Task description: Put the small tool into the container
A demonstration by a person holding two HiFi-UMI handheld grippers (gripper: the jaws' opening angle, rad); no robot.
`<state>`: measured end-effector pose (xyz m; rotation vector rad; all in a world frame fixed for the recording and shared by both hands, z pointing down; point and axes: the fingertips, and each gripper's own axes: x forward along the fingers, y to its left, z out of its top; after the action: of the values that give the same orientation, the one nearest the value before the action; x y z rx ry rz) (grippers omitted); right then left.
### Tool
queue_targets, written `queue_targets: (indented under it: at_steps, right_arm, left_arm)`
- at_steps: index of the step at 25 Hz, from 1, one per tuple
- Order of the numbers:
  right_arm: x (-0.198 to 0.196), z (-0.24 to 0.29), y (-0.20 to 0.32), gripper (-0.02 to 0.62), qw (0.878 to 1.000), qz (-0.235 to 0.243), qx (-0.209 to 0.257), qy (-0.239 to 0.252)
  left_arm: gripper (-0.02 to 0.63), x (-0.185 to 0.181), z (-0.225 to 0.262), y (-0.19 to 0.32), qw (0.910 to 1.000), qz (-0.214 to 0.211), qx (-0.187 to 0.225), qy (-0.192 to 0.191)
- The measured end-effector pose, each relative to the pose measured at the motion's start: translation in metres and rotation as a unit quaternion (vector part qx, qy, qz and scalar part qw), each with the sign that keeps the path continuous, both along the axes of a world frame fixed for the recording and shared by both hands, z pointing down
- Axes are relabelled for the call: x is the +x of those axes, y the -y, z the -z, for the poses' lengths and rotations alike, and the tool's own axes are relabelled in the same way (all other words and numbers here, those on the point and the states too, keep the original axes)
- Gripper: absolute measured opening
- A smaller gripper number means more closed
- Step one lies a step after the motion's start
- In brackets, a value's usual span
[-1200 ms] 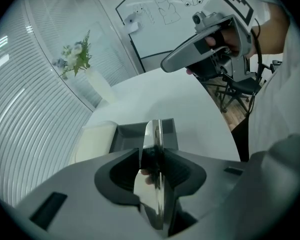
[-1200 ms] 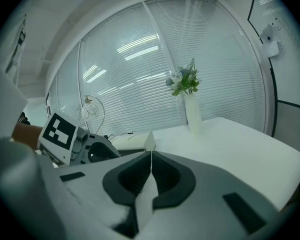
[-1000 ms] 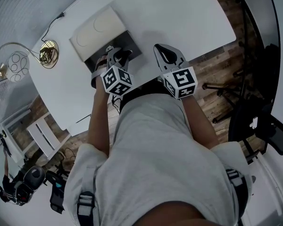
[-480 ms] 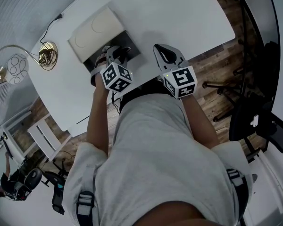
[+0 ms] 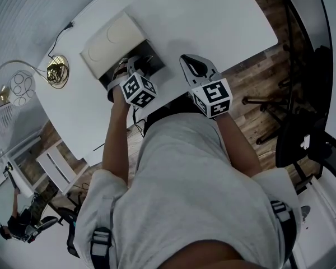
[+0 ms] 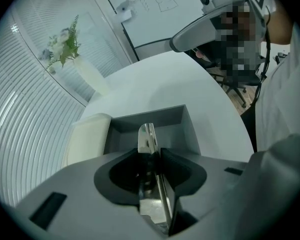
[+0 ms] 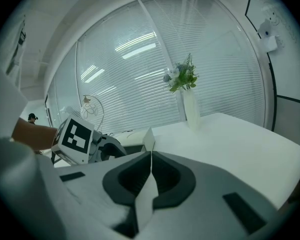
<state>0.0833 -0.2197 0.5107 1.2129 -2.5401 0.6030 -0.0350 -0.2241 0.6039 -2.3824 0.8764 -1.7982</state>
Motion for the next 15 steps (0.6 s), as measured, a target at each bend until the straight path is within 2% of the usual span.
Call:
queue_targets:
  at_steps: [7, 15]
  right_arm:
    - [0.01, 0.002, 0.002, 0.028, 1.0, -0.014, -0.002, -0.002]
    - [0.019, -0.012, -0.009, 0.028, 0.999, -0.029, -0.024, -0.002]
  left_arm:
    - [0.141, 0.0, -0.003, 0.0, 0.9998, -0.008, -0.013, 0.01]
    - [0.141, 0.004, -0.011, 0.004, 0.999, -0.019, -0.034, 0.021]
